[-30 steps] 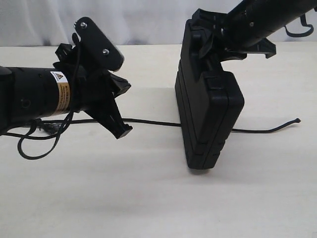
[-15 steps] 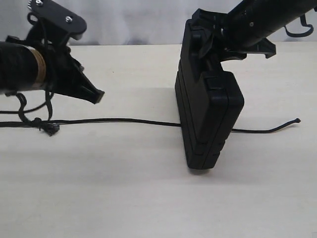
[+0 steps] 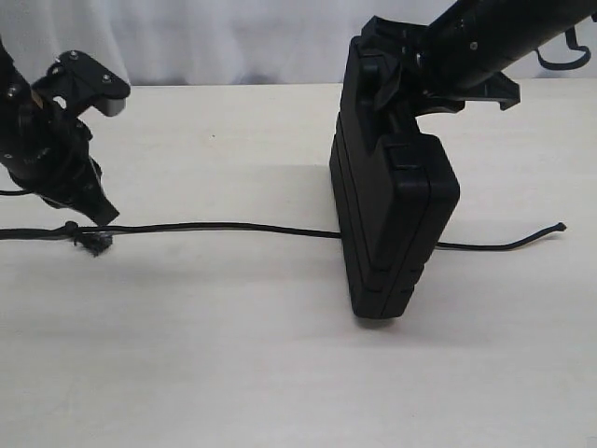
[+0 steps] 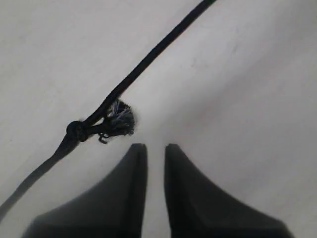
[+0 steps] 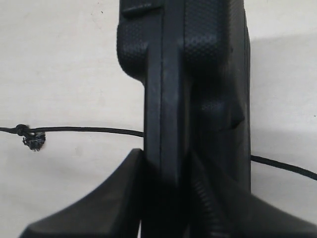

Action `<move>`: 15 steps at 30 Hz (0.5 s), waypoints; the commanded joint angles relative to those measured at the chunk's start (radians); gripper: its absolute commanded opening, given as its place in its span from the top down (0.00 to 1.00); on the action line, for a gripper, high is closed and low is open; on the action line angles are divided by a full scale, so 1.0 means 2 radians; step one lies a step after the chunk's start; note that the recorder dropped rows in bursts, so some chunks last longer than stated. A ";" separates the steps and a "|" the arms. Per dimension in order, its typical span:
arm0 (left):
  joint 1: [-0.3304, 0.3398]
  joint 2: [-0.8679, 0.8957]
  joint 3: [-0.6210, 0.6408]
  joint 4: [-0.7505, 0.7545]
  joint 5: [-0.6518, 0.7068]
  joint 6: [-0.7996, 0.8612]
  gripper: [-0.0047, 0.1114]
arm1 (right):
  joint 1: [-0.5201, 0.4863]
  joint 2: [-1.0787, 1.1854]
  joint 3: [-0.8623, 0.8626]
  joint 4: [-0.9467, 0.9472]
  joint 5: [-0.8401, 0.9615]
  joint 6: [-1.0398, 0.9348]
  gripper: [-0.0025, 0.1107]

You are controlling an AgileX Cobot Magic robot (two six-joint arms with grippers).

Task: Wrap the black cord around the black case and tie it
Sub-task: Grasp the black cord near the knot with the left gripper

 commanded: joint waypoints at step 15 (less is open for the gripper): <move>0.000 0.139 -0.004 0.176 -0.035 0.151 0.40 | -0.001 0.000 0.004 -0.005 0.004 0.002 0.94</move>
